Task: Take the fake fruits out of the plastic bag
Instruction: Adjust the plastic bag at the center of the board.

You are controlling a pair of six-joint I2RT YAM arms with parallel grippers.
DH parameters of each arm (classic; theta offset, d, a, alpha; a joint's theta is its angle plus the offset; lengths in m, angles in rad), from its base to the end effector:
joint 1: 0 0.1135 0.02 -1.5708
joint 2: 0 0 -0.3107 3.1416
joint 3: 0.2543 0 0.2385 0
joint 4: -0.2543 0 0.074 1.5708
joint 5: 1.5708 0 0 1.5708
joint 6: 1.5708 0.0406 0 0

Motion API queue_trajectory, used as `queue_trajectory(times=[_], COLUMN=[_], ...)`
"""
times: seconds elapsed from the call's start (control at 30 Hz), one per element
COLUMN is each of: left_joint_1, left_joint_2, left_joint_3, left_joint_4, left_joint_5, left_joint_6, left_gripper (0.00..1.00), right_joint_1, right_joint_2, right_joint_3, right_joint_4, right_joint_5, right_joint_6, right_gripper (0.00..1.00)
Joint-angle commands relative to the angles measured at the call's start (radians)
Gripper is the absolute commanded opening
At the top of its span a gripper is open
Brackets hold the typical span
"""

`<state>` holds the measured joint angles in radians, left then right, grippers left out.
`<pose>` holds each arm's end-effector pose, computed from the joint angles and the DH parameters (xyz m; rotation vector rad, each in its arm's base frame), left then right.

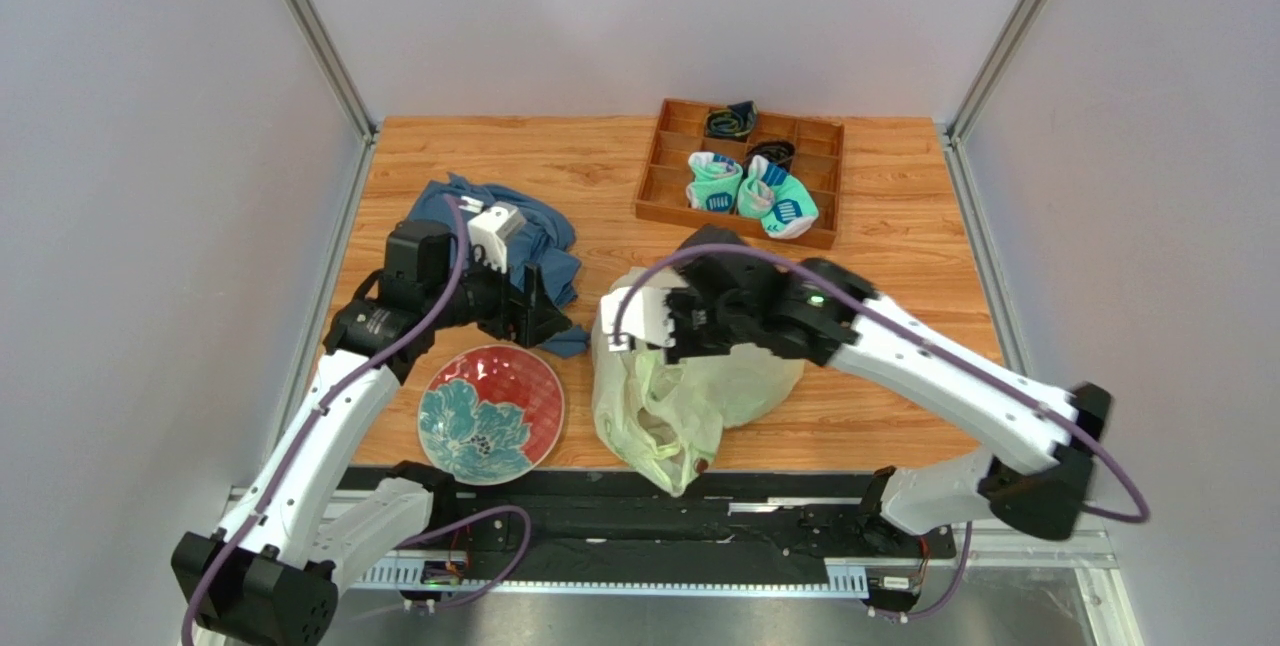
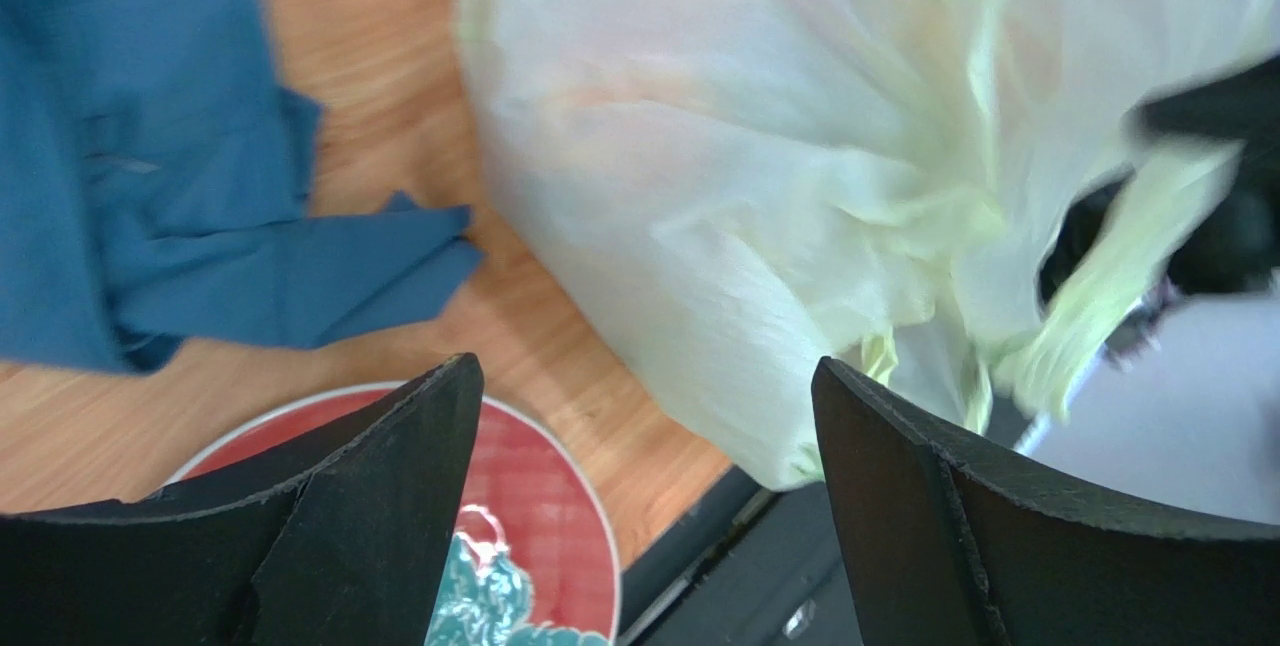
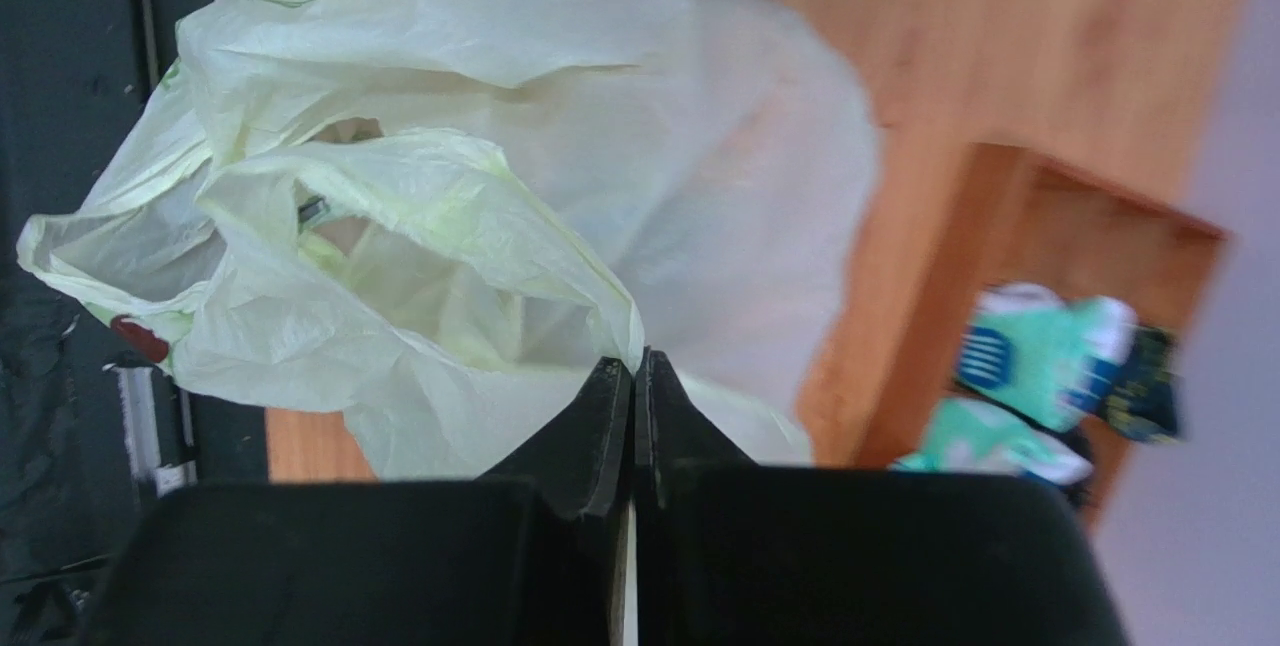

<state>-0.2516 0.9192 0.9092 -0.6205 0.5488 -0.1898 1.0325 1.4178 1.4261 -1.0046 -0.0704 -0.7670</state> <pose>0.1407 -0.0580 0.3542 0.3824 2.1882 -0.8486 0.1335 0.2292 0.3864 -2.0331 1.5800 0.1905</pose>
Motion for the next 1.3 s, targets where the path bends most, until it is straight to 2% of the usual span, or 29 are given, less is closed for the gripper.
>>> queue_trajectory(times=[0.0,0.07,0.13,0.23,0.27,0.4,0.5,0.6,0.63,0.77,0.9,1.03,1.1,1.27], left_joint_1=[-0.101,-0.161,-0.202,-0.355,-0.435,-0.560,-0.649,-0.681,-0.684,-0.684,-0.684,-0.670,-0.655,-0.649], left_joint_2=[0.020,0.021,-0.015,-0.043,-0.033,0.049,0.110,0.188,0.211,0.262,0.328,0.450,0.496,0.642], left_joint_3=[0.098,0.143,0.149,0.143,0.145,0.152,0.160,0.169,0.163,0.123,0.106,0.144,0.175,0.267], left_joint_4=[-0.034,-0.085,-0.096,-0.103,-0.113,-0.136,-0.105,-0.040,-0.013,0.076,0.204,0.220,0.251,0.211], left_joint_5=[0.117,0.120,0.122,0.085,0.074,-0.007,-0.010,0.066,0.085,0.144,0.157,0.045,0.048,-0.116], left_joint_6=[0.122,0.188,0.236,0.322,0.344,0.412,0.432,0.295,0.203,0.035,-0.147,-0.244,-0.273,-0.387], left_gripper=[0.90,0.90,0.90,0.88,0.88,0.81,0.80,0.75,0.75,0.75,0.80,0.88,0.90,0.90], right_joint_1=[-0.005,-0.021,-0.061,-0.149,-0.188,-0.212,-0.262,-0.295,-0.305,-0.348,-0.382,-0.425,-0.442,-0.462], right_joint_2=[-0.254,-0.315,-0.399,-0.466,-0.477,-0.517,-0.539,-0.560,-0.566,-0.589,-0.615,-0.629,-0.635,-0.620], right_joint_3=[0.102,0.074,0.008,-0.070,-0.084,-0.110,-0.108,-0.110,-0.113,-0.131,-0.171,-0.182,-0.184,-0.162], right_joint_4=[-0.034,-0.034,-0.031,-0.029,-0.026,-0.049,-0.074,-0.094,-0.094,-0.081,-0.057,-0.048,-0.048,-0.037], right_joint_5=[0.138,0.199,0.198,0.179,0.164,0.150,0.121,0.104,0.097,0.084,0.041,0.012,0.003,-0.008], right_joint_6=[0.023,0.034,0.049,0.090,0.095,0.112,0.135,0.143,0.150,0.161,0.176,0.199,0.202,0.204], right_gripper=[0.00,0.00,0.00,0.00,0.00,0.00,0.00,0.00,0.00,0.00,0.00,0.00,0.00,0.00])
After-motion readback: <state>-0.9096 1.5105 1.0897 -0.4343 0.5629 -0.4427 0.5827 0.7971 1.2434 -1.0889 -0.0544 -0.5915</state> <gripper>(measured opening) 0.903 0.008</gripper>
